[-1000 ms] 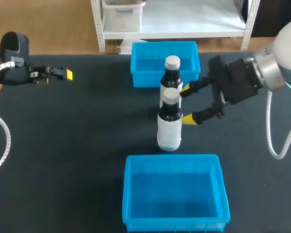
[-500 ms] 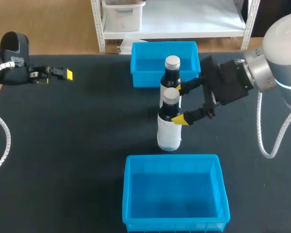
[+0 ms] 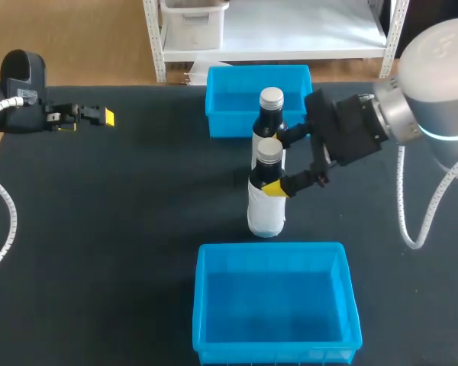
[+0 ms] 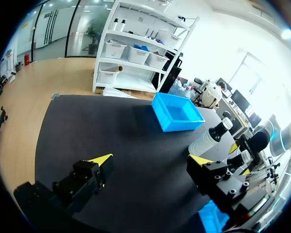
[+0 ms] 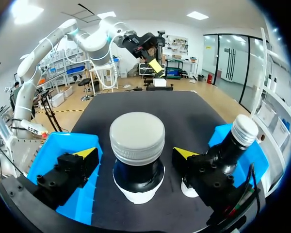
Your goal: Pick up the bottle, and place it in the far bin if it is heavy, or in the near bin if it is light.
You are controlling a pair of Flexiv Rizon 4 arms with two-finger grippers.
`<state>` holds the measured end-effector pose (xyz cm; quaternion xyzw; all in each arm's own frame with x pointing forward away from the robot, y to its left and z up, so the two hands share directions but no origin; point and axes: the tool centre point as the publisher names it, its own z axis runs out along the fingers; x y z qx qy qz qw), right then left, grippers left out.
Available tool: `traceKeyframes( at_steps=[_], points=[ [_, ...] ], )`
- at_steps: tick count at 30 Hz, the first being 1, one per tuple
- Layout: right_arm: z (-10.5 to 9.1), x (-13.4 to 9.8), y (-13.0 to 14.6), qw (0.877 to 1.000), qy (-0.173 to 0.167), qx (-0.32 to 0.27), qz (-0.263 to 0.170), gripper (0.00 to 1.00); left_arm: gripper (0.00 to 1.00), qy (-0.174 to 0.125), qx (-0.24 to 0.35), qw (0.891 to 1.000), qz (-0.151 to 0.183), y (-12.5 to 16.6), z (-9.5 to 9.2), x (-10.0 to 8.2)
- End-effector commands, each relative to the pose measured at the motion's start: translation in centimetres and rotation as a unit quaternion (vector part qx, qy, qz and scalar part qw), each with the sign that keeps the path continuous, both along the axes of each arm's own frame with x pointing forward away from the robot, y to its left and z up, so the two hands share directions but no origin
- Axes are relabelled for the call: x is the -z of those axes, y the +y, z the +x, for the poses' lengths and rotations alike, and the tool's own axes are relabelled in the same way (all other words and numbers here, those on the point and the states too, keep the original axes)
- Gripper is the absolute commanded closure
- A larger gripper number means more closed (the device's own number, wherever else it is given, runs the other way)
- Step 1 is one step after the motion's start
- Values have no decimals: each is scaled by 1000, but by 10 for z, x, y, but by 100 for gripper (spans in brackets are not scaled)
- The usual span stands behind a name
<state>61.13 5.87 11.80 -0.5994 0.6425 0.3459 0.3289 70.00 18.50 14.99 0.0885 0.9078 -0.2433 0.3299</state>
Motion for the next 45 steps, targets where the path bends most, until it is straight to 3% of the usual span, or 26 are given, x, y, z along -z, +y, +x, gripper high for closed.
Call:
traceKeyframes(
  at_steps=[1,13,15,21,25,34,36,38,45],
  points=[
    [2,1,3,1000,1,-2,3,0,0,0,0,1000,0,0,0,0],
    [4,2,7,1000,9,-1,12,0,0,0,0,1000,0,0,0,0],
    [4,2,7,1000,9,0,13,13,0,0,0,1000,0,0,0,0],
    [5,2,8,1000,10,0,15,24,0,0,0,1000,0,0,0,0],
    [5,1,8,1000,11,1,18,23,0,0,0,1000,0,0,0,0],
    [5,-1,8,1000,9,1,20,31,0,0,0,1000,0,0,0,0],
    [5,-1,8,1000,8,2,20,38,0,0,0,1000,0,0,0,0],
    [5,-1,8,1000,8,3,20,50,0,0,0,1000,0,0,0,0],
    [5,-1,8,1000,8,3,20,59,0,0,0,1000,0,0,0,0]
  ],
)
